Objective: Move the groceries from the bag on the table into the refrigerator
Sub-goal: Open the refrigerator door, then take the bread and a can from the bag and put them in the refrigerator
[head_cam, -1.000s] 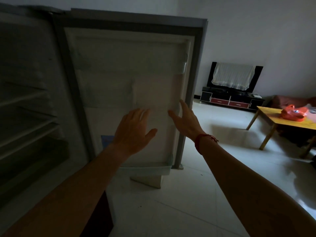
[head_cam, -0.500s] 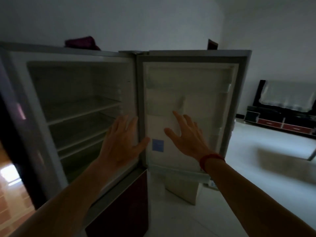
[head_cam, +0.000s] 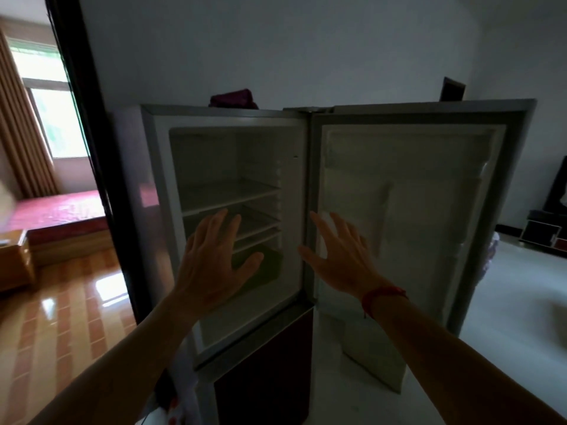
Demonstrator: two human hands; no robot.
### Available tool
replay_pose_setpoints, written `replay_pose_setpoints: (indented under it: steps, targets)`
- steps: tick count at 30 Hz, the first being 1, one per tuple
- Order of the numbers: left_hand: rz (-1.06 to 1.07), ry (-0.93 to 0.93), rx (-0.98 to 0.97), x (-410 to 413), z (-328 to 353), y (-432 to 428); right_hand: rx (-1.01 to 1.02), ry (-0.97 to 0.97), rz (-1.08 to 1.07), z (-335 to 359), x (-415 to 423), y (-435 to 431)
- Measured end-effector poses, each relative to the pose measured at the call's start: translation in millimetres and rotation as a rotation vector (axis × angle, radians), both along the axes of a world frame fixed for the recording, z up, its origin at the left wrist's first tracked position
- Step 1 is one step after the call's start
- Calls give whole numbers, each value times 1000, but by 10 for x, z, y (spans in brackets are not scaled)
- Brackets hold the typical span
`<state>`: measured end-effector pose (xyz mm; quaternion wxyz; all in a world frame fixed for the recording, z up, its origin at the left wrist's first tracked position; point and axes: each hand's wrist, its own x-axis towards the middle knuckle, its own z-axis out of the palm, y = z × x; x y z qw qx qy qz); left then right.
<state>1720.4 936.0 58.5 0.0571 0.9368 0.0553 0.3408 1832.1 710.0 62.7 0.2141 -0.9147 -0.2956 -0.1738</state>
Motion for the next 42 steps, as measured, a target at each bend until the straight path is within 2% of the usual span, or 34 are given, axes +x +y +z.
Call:
replay_pose_setpoints:
  steps: [10,16,25,35,42]
  targets:
    - [-47,30,35,293,-52,-302,-26,-26,-58,-25,144,-347]
    - [-92,68,61,611,-115,-747,-60,-53,-176,-83,216,-826]
    - [-358,88,79,1058,-178,-1340,-111,-10,-446,-177,54,-1495]
    - [-699,112,48,1055,-291,-2269,-129,1,-856,-323,-862,-2311]
    - [-961,109,118,782,-332,-3212,-119,6,-1110,-341,-1738,-3005]
